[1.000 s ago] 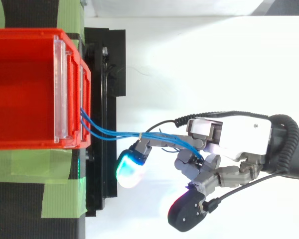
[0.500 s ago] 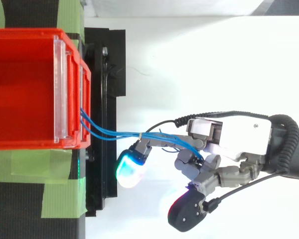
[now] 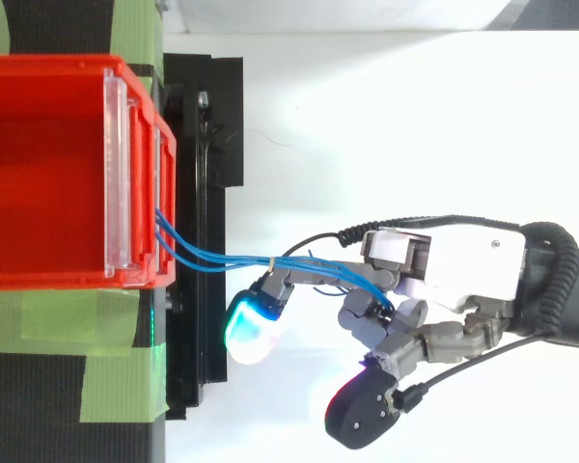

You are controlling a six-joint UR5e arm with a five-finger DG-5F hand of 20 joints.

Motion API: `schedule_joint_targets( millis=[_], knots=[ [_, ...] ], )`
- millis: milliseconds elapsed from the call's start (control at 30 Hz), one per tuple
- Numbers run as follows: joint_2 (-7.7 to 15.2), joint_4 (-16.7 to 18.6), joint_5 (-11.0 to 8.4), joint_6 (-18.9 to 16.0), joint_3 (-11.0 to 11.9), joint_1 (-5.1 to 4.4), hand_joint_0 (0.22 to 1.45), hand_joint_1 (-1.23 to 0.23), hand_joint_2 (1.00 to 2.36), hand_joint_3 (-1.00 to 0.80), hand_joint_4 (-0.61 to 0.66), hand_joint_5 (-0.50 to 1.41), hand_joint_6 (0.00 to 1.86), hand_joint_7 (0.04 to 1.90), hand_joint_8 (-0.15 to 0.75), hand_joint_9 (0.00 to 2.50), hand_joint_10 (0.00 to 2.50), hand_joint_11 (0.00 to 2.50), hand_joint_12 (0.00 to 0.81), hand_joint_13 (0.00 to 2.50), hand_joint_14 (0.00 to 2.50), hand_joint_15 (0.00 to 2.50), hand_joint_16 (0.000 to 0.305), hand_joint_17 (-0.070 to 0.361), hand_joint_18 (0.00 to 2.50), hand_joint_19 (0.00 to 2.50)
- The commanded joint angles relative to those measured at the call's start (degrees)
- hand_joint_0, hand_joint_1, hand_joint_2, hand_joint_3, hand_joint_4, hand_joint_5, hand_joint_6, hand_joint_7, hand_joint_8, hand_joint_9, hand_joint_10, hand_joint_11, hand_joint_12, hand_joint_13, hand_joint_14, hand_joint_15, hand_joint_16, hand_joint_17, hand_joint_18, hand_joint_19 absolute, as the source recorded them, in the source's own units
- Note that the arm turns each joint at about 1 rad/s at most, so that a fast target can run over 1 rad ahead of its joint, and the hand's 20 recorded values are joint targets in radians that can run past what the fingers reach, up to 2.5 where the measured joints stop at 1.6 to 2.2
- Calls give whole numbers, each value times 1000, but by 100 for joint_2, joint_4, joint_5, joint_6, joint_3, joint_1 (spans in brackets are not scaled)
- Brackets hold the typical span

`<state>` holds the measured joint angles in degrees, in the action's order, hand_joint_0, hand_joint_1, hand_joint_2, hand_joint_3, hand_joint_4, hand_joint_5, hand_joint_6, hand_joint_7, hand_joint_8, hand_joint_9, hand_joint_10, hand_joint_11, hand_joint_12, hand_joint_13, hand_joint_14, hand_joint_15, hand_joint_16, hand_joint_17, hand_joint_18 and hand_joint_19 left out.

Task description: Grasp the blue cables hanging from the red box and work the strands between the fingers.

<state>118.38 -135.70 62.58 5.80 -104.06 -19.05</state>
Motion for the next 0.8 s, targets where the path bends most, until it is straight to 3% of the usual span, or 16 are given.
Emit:
schedule_joint_targets(
  millis=[0,767],
  knots=[
    [0,0,0,0,0,-2,768,-558,1000,-980,284,81,6,1137,559,1344,2500,2500,695,1730,2500,1918,207,155,1966,725],
    [0,0,0,0,0,-2,771,-557,1001,-983,288,80,7,1140,554,1341,2500,2500,685,1715,2500,1933,205,153,1962,718]
  ],
)
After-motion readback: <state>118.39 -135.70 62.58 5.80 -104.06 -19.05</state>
